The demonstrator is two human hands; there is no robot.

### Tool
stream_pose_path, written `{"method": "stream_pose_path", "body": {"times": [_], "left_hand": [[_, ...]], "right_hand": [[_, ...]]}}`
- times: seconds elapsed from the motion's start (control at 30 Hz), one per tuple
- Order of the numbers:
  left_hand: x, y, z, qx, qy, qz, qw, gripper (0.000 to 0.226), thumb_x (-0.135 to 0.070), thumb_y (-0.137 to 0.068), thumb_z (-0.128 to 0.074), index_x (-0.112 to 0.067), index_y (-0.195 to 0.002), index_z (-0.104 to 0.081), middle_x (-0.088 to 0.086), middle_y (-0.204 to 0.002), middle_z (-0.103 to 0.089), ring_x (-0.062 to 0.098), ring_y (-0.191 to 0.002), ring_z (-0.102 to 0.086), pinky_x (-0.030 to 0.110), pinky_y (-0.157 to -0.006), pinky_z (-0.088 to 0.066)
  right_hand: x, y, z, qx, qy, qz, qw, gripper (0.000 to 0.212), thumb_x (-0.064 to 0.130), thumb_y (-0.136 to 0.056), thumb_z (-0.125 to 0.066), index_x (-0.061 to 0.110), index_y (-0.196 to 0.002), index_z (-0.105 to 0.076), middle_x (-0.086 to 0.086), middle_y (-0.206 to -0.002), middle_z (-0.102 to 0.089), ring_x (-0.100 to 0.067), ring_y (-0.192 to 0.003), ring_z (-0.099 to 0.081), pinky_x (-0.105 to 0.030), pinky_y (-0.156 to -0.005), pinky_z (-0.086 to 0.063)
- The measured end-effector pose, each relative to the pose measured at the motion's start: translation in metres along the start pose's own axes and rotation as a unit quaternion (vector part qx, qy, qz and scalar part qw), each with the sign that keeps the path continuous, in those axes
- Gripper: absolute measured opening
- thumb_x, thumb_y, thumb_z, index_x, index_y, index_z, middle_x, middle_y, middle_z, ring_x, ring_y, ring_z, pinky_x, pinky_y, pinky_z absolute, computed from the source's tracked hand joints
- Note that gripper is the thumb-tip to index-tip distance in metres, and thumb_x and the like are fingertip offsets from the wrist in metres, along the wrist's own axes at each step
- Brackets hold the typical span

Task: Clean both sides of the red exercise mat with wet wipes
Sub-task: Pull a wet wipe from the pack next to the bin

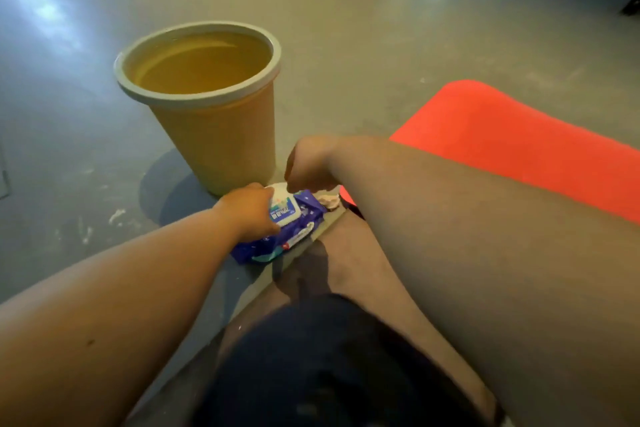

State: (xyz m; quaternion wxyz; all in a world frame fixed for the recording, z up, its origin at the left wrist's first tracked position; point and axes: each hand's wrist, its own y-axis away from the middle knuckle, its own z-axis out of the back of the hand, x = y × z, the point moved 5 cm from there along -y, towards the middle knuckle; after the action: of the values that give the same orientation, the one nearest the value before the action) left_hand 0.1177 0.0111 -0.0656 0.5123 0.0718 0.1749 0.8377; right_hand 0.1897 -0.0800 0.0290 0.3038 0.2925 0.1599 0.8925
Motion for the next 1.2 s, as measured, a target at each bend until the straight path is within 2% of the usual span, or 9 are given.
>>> {"method": "stream_pose_path", "body": {"times": [0.07, 0.17, 0.3, 0.5, 0.77, 0.93, 1.07, 1.13, 1.2], "left_hand": [[-0.015, -0.007, 0.001, 0.024, -0.006, -0.046, 0.999, 0.056, -0.043, -0.08, -0.073, -0.017, -0.124, -0.051, 0.006, -0.122, -0.057, 0.025, -0.105, -0.056, 0.036, -0.087, -0.049], [-0.024, -0.018, 0.007, 0.047, -0.025, -0.086, 0.995, 0.057, -0.044, -0.076, -0.075, -0.02, -0.123, -0.053, 0.004, -0.119, -0.06, 0.025, -0.1, -0.058, 0.035, -0.083, -0.049], [-0.03, -0.023, 0.012, -0.058, -0.128, -0.125, 0.982, 0.058, -0.06, -0.077, -0.065, -0.021, -0.12, -0.056, 0.001, -0.123, -0.047, 0.021, -0.111, -0.045, 0.034, -0.086, -0.04], [-0.017, -0.019, -0.031, -0.067, 0.057, 0.011, 0.996, 0.068, -0.06, -0.071, -0.071, -0.02, -0.124, -0.053, 0.008, -0.122, -0.045, 0.028, -0.111, -0.044, 0.034, -0.091, -0.04], [-0.008, -0.018, -0.037, -0.029, 0.123, 0.097, 0.987, 0.091, -0.062, -0.063, -0.077, -0.018, -0.133, -0.04, 0.007, -0.128, -0.042, 0.027, -0.118, -0.042, 0.037, -0.096, -0.041], [-0.013, -0.02, -0.034, -0.043, 0.143, 0.108, 0.983, 0.085, -0.049, -0.059, -0.086, -0.017, -0.124, -0.04, 0.007, -0.124, -0.041, 0.03, -0.116, -0.044, 0.04, -0.093, -0.044], [-0.021, -0.017, -0.022, -0.126, 0.093, 0.03, 0.987, 0.062, -0.046, -0.068, -0.081, -0.019, -0.117, -0.053, 0.001, -0.127, -0.046, 0.024, -0.115, -0.045, 0.037, -0.091, -0.042], [-0.028, -0.015, -0.018, -0.175, 0.114, -0.017, 0.978, 0.045, -0.056, -0.074, -0.072, -0.019, -0.1, -0.068, -0.007, -0.129, -0.052, 0.018, -0.117, -0.046, 0.033, -0.092, -0.039], [-0.03, -0.013, -0.017, -0.159, 0.219, -0.002, 0.963, 0.045, -0.06, -0.084, -0.058, -0.018, -0.074, -0.071, -0.007, -0.114, -0.066, 0.014, -0.105, -0.056, 0.03, -0.081, -0.042]], "right_hand": [[-0.014, -0.01, -0.004, -0.014, 0.043, 0.0, 0.999, 0.027, 0.016, -0.09, -0.059, 0.007, -0.115, -0.065, -0.009, -0.108, -0.068, -0.023, -0.092, -0.065, -0.032, -0.078, -0.055], [-0.049, -0.02, -0.03, 0.039, 0.063, -0.052, 0.996, 0.031, 0.022, -0.084, -0.067, 0.01, -0.112, -0.068, -0.008, -0.1, -0.07, -0.022, -0.078, -0.066, -0.031, -0.07, -0.055], [-0.071, -0.034, -0.053, 0.037, 0.106, -0.041, 0.993, 0.037, 0.022, -0.083, -0.067, 0.013, -0.119, -0.063, -0.008, -0.118, -0.063, -0.023, -0.096, -0.058, -0.025, -0.077, -0.042], [-0.086, -0.045, -0.074, -0.008, 0.036, -0.018, 0.999, 0.034, 0.012, -0.082, -0.063, 0.012, -0.115, -0.065, -0.009, -0.114, -0.066, -0.026, -0.104, -0.06, -0.026, -0.084, -0.045], [-0.105, -0.046, -0.094, -0.051, -0.067, -0.011, 0.996, 0.05, 0.018, -0.08, -0.07, 0.024, -0.128, -0.054, 0.002, -0.111, -0.064, -0.016, -0.099, -0.058, -0.023, -0.078, -0.041], [-0.108, -0.051, -0.098, -0.069, -0.064, 0.006, 0.996, 0.046, 0.022, -0.082, -0.069, 0.026, -0.124, -0.051, 0.006, -0.1, -0.063, -0.012, -0.086, -0.057, -0.021, -0.063, -0.039], [-0.108, -0.049, -0.097, -0.086, -0.113, 0.003, 0.99, 0.038, 0.029, -0.087, -0.065, 0.023, -0.122, -0.053, 0.005, -0.096, -0.065, -0.012, -0.086, -0.059, -0.024, -0.073, -0.044], [-0.108, -0.049, -0.097, -0.091, -0.13, 0.007, 0.987, 0.041, 0.027, -0.087, -0.065, 0.023, -0.126, -0.051, 0.002, -0.098, -0.065, -0.014, -0.087, -0.059, -0.024, -0.073, -0.043], [-0.109, -0.049, -0.098, -0.093, -0.128, 0.014, 0.987, 0.049, 0.022, -0.086, -0.064, 0.025, -0.132, -0.047, 0.002, -0.098, -0.065, -0.014, -0.086, -0.057, -0.022, -0.069, -0.04]]}}
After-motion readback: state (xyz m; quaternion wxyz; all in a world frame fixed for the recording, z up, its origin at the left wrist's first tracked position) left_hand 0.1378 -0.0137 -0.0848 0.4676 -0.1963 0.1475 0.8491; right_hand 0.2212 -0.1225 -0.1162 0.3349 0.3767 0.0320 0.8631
